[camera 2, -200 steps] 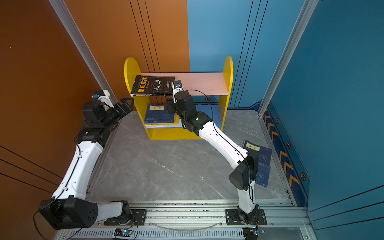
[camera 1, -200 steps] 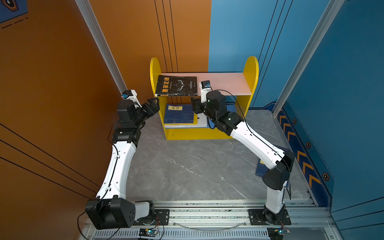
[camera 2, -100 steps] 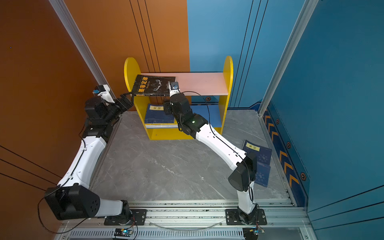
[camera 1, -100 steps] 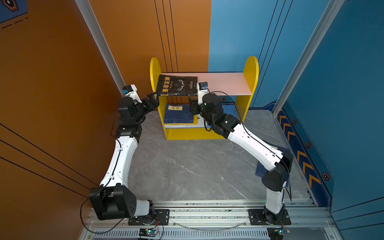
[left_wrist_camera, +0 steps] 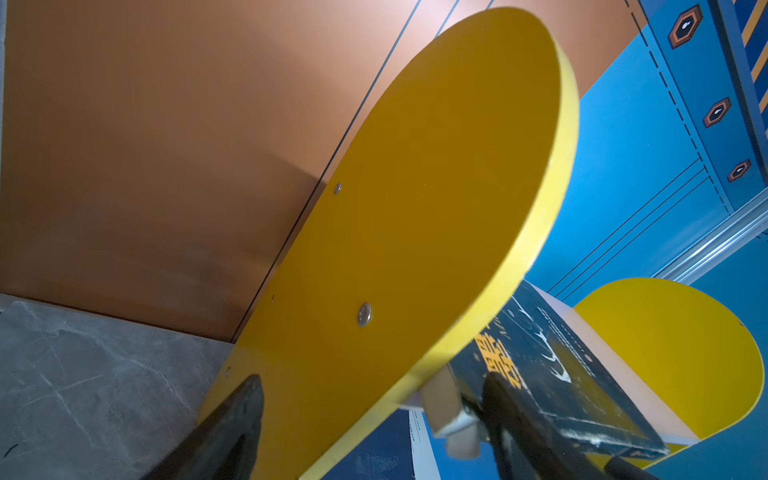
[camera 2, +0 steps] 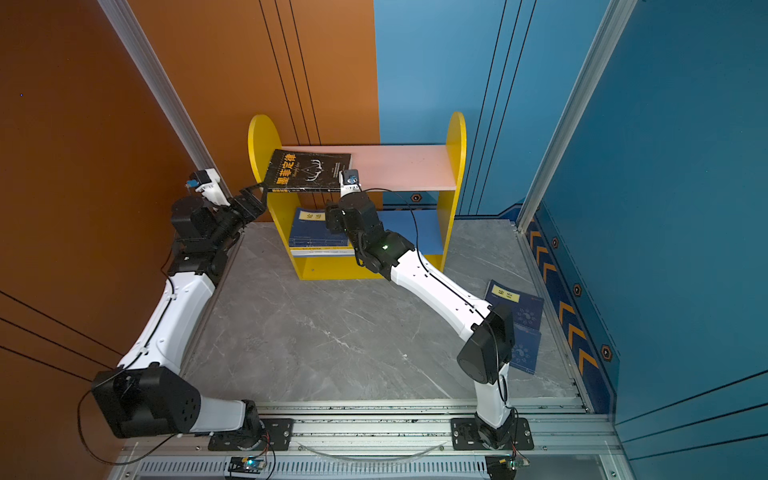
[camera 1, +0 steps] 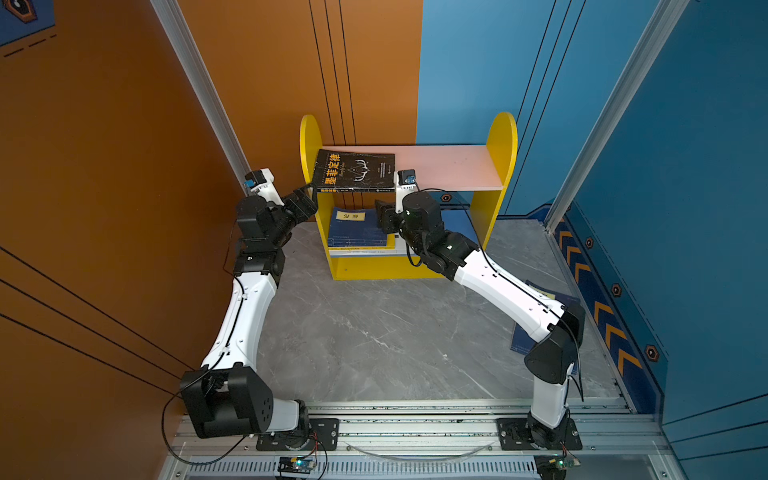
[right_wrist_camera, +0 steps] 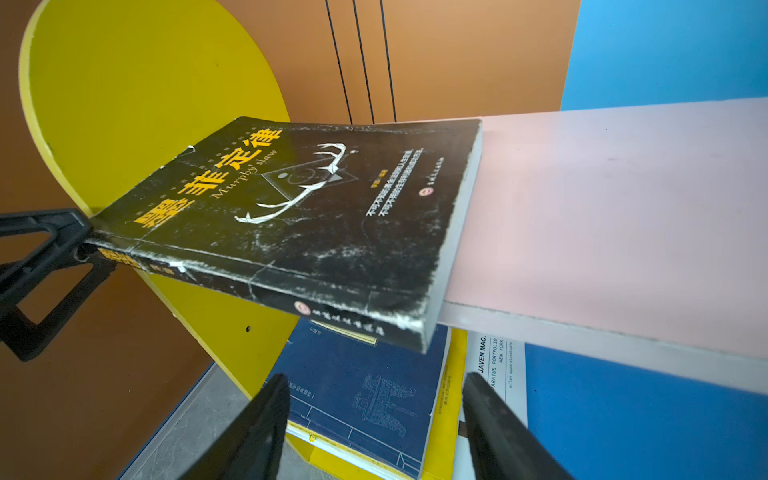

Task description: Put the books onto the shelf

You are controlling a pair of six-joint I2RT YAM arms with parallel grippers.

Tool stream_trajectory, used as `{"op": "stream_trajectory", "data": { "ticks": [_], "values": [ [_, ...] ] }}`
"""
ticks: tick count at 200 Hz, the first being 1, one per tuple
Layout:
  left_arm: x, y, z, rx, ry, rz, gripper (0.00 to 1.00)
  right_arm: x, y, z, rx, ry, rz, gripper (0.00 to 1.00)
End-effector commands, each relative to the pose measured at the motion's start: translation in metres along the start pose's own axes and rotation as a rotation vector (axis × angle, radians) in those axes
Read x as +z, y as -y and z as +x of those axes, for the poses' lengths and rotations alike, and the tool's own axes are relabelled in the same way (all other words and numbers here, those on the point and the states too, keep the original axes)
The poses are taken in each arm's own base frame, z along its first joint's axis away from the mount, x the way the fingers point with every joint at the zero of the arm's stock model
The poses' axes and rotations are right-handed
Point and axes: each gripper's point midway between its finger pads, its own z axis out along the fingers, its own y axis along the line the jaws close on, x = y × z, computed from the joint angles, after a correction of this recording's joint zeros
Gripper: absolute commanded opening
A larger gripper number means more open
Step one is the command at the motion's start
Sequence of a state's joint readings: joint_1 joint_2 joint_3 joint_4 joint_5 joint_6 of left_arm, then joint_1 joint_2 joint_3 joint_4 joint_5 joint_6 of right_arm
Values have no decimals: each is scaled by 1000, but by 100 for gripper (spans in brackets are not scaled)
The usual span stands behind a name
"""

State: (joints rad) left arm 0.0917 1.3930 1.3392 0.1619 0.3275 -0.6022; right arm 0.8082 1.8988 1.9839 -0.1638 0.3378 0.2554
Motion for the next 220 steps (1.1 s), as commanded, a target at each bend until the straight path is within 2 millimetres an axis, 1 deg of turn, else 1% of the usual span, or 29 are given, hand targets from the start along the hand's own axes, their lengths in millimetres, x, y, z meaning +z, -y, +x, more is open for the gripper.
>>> {"op": "stream_trajectory", "data": {
  "ticks": [1,31,57,81,123,158,203,220],
  "values": [
    [-12,13,-1,14,-9,52,85,-22,-2,-32,42,71,-19,74],
    [-19,21,1,40,-26,77,85,-28,-1,-40,48,84,-23,76],
    [-21,22,3,57,-36,75,85,-24,4,-41,58,89,-16,76],
    [-16,18,3,55,-37,64,85,-16,8,-43,96,113,-10,76],
    [-6,19,1,54,-30,63,82,-6,12,-43,114,132,16,73],
    [-2,17,2,51,-26,50,82,5,13,-38,118,119,30,69],
    [3,14,4,40,-31,41,82,4,16,-35,96,109,38,69],
    [5,13,6,35,-35,37,82,5,19,-37,109,120,49,68]
  ]
}}
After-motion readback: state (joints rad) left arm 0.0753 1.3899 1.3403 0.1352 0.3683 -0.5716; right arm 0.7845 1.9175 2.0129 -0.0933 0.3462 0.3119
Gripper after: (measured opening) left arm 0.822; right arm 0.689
